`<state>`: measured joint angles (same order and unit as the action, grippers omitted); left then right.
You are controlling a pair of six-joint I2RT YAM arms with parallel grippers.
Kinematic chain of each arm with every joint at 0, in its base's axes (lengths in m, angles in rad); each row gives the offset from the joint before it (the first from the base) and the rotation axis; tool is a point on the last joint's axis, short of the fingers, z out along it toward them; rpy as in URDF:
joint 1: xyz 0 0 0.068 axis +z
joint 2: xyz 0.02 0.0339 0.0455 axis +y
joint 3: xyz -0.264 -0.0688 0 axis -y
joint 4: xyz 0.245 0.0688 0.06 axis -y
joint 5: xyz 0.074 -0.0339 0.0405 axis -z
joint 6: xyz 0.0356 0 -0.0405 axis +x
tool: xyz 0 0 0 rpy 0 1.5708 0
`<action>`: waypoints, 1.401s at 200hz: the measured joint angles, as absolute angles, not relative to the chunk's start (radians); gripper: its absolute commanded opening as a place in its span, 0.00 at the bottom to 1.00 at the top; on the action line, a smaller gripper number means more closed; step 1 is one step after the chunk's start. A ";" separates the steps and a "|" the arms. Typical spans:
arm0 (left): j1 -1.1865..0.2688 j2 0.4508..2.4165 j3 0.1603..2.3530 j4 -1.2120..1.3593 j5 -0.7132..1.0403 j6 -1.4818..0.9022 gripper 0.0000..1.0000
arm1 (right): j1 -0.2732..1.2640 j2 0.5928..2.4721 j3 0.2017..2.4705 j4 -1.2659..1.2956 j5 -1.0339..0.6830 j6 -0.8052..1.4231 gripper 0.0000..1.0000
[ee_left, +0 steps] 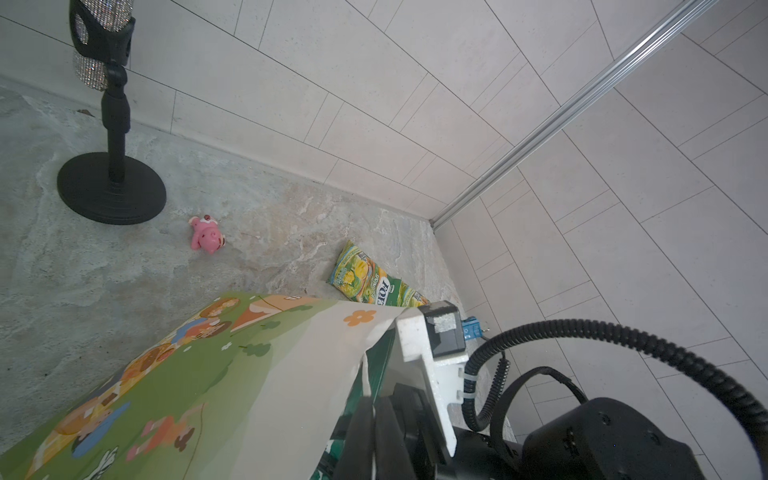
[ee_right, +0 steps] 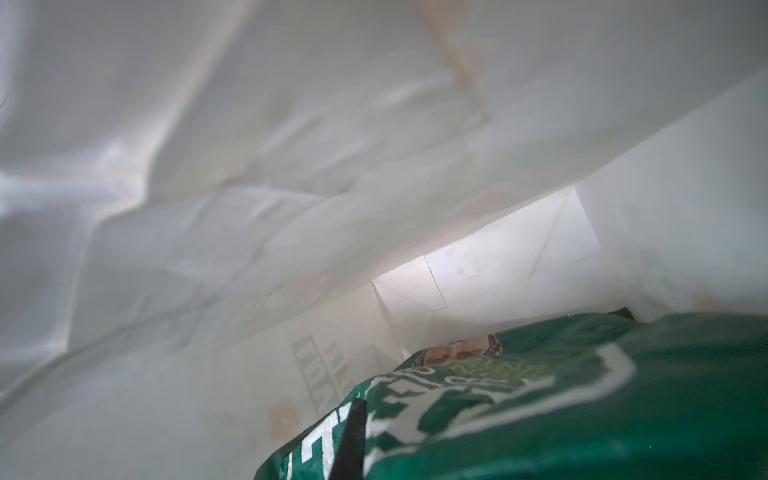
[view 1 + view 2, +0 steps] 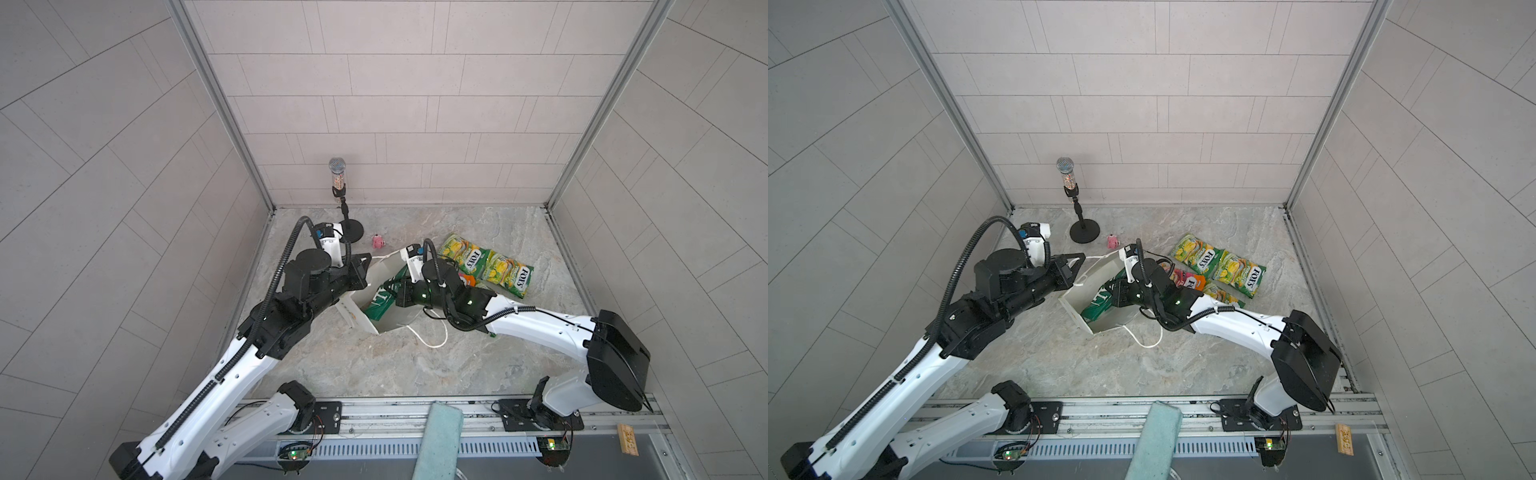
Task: Take the snacks out of the paper bag
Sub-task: 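Grasp the green REAL crisps bag with the right gripper and lift it out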
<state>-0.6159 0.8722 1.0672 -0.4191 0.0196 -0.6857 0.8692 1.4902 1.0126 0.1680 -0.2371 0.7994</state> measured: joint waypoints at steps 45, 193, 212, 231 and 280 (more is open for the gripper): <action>-0.616 0.855 1.066 -0.446 -0.031 -0.671 0.00 | 0.849 1.487 1.055 0.150 -0.282 0.789 0.00; -0.616 0.812 1.059 -0.513 -0.178 -0.646 0.00 | 0.804 1.440 1.280 0.069 -0.387 0.764 0.00; -0.616 0.810 1.055 -0.516 -0.185 -0.639 0.00 | 0.801 1.424 1.311 0.052 -0.390 0.757 0.00; -0.616 0.810 1.054 -0.529 -0.189 -0.633 0.00 | 0.794 1.409 1.339 0.046 -0.393 0.752 0.00; -0.616 0.807 1.054 -0.533 -0.201 -0.615 0.00 | 0.775 1.374 1.412 0.015 -0.393 0.729 0.00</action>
